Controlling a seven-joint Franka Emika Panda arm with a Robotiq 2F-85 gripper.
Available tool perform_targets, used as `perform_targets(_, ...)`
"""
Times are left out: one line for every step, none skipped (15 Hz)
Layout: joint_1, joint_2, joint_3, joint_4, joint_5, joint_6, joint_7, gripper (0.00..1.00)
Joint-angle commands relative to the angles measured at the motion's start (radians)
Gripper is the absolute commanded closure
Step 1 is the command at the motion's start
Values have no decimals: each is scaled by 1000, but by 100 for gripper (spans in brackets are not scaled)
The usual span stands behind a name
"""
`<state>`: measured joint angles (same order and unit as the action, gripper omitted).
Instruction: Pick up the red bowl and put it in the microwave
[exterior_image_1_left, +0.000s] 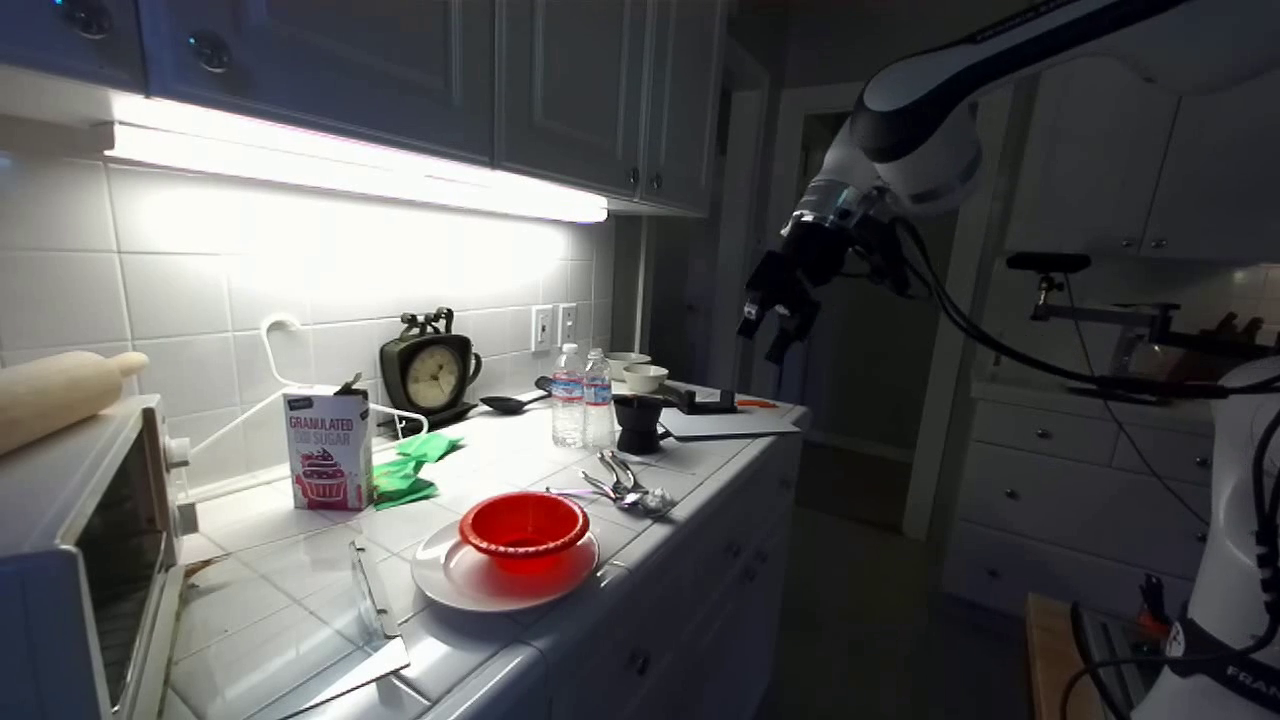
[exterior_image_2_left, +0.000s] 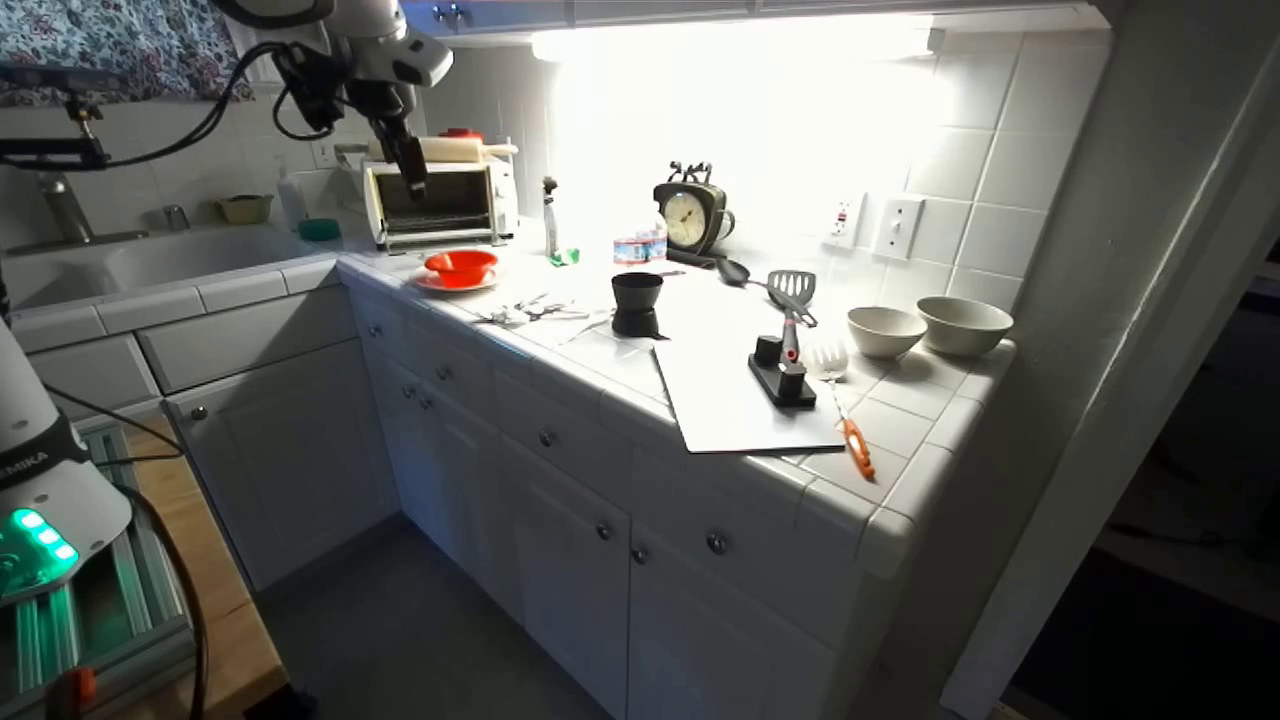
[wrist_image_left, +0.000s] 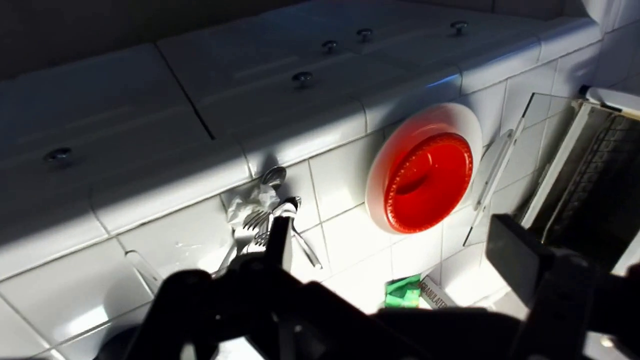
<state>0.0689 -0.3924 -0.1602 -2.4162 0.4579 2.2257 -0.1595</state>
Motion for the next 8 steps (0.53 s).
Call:
perform_targets(31, 84, 30, 22, 41, 45, -81, 0)
perform_targets(40, 105, 33, 32, 48, 36, -100, 0)
perform_targets(47, 125, 36, 40, 55, 29, -122, 0)
perform_targets(51, 140, 40, 49, 46, 0, -152, 0)
perform_targets(48, 151, 51, 54, 25, -1, -156, 0)
perform_targets(29, 113, 58, 18, 18, 24, -117, 0)
perform_targets(31, 126, 63, 23, 18, 24, -129, 0)
perform_targets(32, 136, 67, 27, 17, 24, -134, 0)
